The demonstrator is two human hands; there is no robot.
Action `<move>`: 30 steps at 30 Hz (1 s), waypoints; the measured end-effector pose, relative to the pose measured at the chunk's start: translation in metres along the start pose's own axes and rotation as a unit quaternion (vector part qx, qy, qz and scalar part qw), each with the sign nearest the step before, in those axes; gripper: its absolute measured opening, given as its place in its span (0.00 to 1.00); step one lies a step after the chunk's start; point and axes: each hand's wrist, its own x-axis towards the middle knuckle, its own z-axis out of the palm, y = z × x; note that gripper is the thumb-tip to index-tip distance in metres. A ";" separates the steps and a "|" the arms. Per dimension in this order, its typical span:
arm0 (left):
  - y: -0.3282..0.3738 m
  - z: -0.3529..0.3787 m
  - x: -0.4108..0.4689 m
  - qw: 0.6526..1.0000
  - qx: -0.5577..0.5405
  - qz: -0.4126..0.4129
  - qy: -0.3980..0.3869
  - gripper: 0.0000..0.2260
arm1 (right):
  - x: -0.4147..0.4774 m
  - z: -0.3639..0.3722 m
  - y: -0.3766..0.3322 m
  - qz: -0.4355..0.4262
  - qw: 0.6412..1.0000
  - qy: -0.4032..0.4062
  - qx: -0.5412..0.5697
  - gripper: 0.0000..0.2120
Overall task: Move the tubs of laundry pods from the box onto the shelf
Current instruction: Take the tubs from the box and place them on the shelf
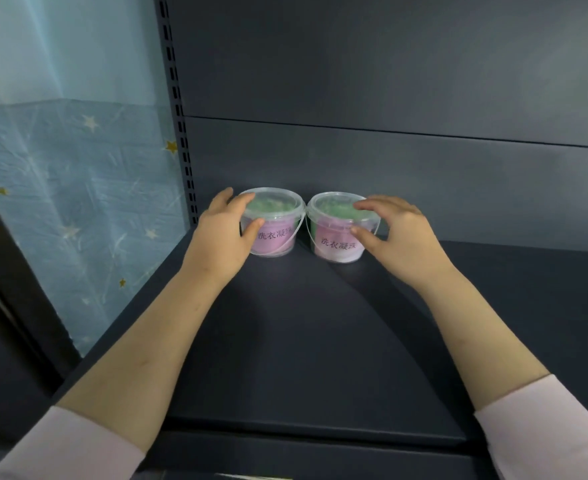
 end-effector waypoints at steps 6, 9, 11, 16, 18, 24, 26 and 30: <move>0.059 -0.026 -0.053 0.986 0.034 0.144 0.071 0.16 | -0.073 -0.060 -0.014 -0.028 0.992 0.106 -0.060 0.17; 0.102 -0.015 -0.098 0.980 -0.009 0.181 0.083 0.15 | -0.127 -0.087 -0.007 -0.017 0.981 0.171 -0.091 0.16; 0.131 0.003 -0.128 0.976 -0.052 0.194 0.078 0.14 | -0.168 -0.106 0.004 -0.005 0.972 0.206 -0.109 0.16; 0.213 0.058 -0.206 0.952 -0.193 0.227 0.066 0.13 | -0.288 -0.157 0.046 0.072 0.965 0.213 -0.132 0.19; 0.250 0.082 -0.242 0.939 -0.227 0.252 0.046 0.14 | -0.342 -0.182 0.064 0.115 0.961 0.203 -0.149 0.19; 0.356 0.154 -0.361 0.916 -0.264 0.297 -0.051 0.16 | -0.500 -0.245 0.109 0.231 0.932 0.199 -0.196 0.21; 0.384 0.182 -0.402 0.910 -0.253 0.318 -0.086 0.16 | -0.553 -0.260 0.126 0.277 0.919 0.187 -0.209 0.21; 0.426 0.234 -0.473 0.897 -0.238 0.330 -0.171 0.16 | -0.641 -0.283 0.164 0.370 0.890 0.157 -0.216 0.21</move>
